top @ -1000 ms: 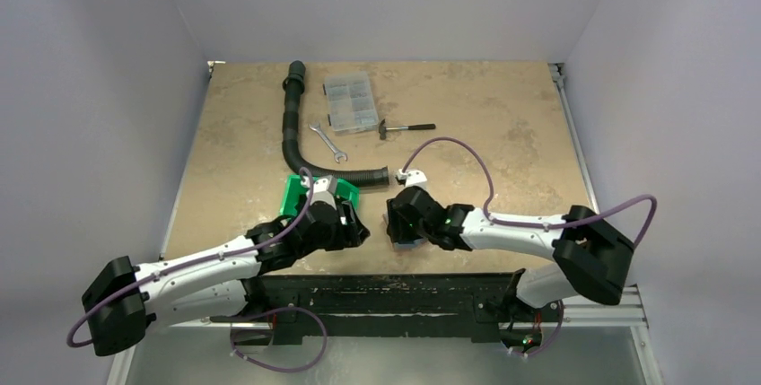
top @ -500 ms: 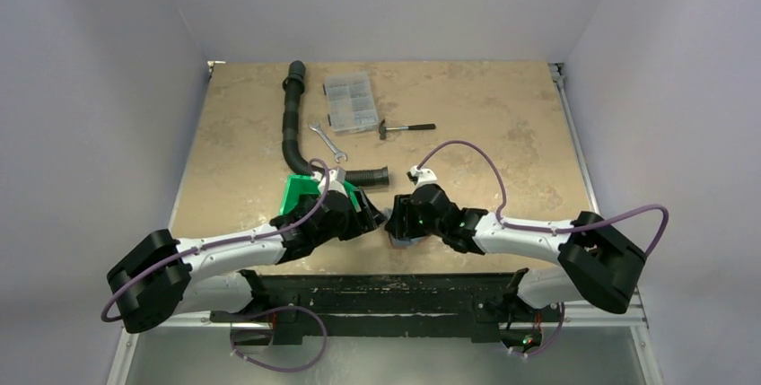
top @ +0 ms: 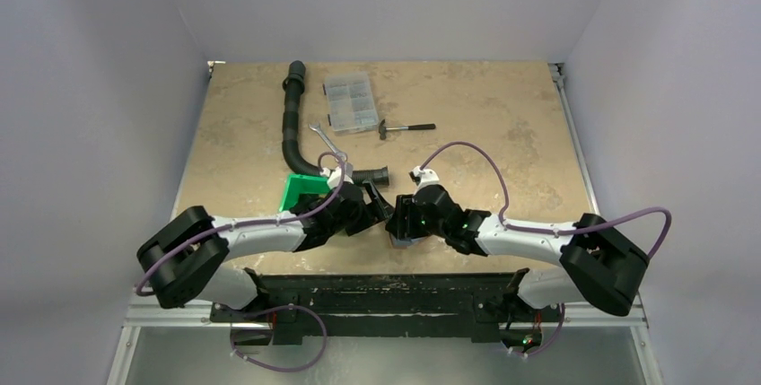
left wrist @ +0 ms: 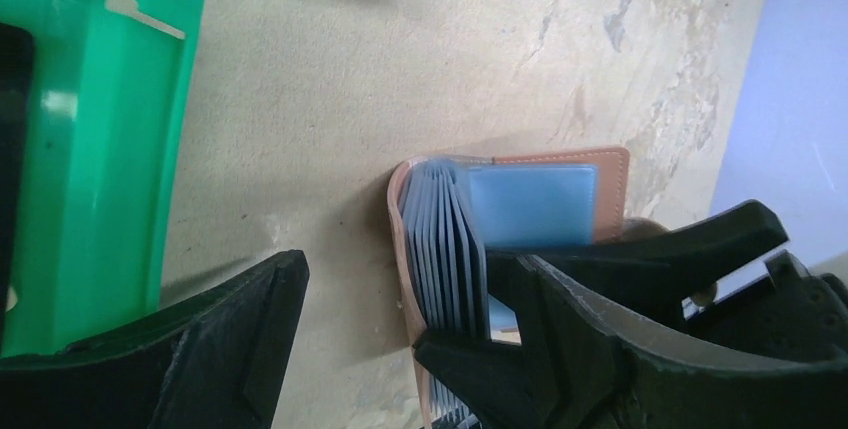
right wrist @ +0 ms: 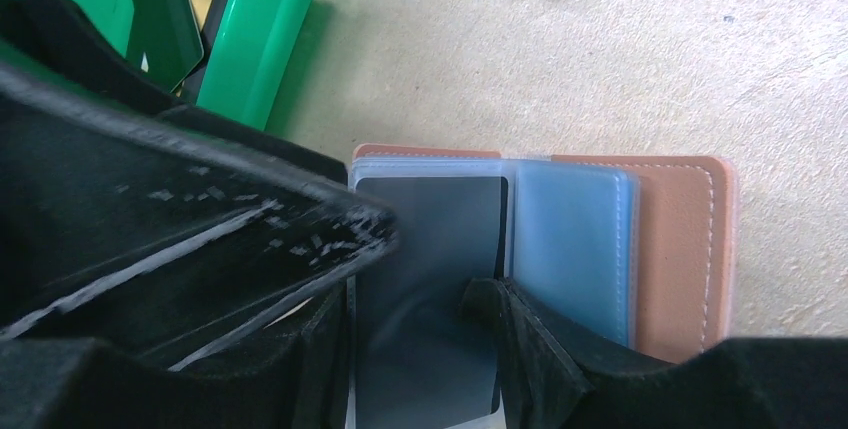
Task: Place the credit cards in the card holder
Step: Close the card holder at the center of the board.
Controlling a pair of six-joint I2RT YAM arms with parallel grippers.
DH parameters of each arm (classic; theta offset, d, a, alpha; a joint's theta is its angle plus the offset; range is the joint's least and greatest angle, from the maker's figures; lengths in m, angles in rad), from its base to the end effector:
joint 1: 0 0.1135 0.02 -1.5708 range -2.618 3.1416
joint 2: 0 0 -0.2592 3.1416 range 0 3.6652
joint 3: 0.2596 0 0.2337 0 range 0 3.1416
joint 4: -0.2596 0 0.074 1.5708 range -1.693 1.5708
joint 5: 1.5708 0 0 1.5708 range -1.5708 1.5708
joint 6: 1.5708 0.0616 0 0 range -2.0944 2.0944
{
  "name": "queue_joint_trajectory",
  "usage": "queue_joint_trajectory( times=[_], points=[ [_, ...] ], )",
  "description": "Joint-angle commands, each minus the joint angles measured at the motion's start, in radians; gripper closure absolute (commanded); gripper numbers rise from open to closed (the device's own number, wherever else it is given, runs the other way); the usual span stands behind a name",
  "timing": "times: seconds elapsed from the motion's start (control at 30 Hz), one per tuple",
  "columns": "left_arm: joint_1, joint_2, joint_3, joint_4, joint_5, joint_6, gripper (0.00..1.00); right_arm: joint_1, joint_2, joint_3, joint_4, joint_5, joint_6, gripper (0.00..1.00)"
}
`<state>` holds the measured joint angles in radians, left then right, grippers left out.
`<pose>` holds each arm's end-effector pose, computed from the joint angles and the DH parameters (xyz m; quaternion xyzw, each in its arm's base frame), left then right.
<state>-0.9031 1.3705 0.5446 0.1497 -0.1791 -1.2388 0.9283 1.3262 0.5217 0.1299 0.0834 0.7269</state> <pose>0.1762 -0.2057 0.1579 -0.1882 0.8789 -0.3394 0.2772 0.1616 0.2073 0.1593 -0.0725 0.8977 0.2933 0.3206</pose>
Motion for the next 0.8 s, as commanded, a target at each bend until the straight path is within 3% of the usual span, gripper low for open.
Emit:
queue_joint_trajectory(
  times=[0.0, 0.2, 0.37, 0.43, 0.63, 0.77],
  points=[
    [0.007, 0.07, 0.046, 0.093, 0.063, -0.012, 0.22, 0.004, -0.01, -0.025, -0.036, -0.051, 0.017, 0.79],
    [0.006, 0.137, 0.058, 0.149, 0.092, 0.006, 0.52, 0.003, -0.036, -0.03, -0.043, -0.051, 0.014, 0.77],
    [0.007, 0.149, 0.076, 0.144, 0.105, 0.018, 0.69, 0.004, -0.051, -0.003, -0.093, -0.033, -0.03, 0.65],
    [0.006, 0.139, 0.092, 0.116, 0.108, 0.024, 0.74, 0.008, -0.067, 0.026, -0.142, 0.018, -0.072, 0.56],
    [0.009, 0.072, 0.2, -0.129, 0.053, 0.125, 0.94, 0.009, -0.157, 0.097, -0.279, 0.015, -0.132, 0.11],
    [0.012, 0.072, 0.295, -0.319, 0.066, 0.254, 0.99, 0.009, -0.211, 0.158, -0.364, -0.029, -0.141, 0.04]
  ],
)
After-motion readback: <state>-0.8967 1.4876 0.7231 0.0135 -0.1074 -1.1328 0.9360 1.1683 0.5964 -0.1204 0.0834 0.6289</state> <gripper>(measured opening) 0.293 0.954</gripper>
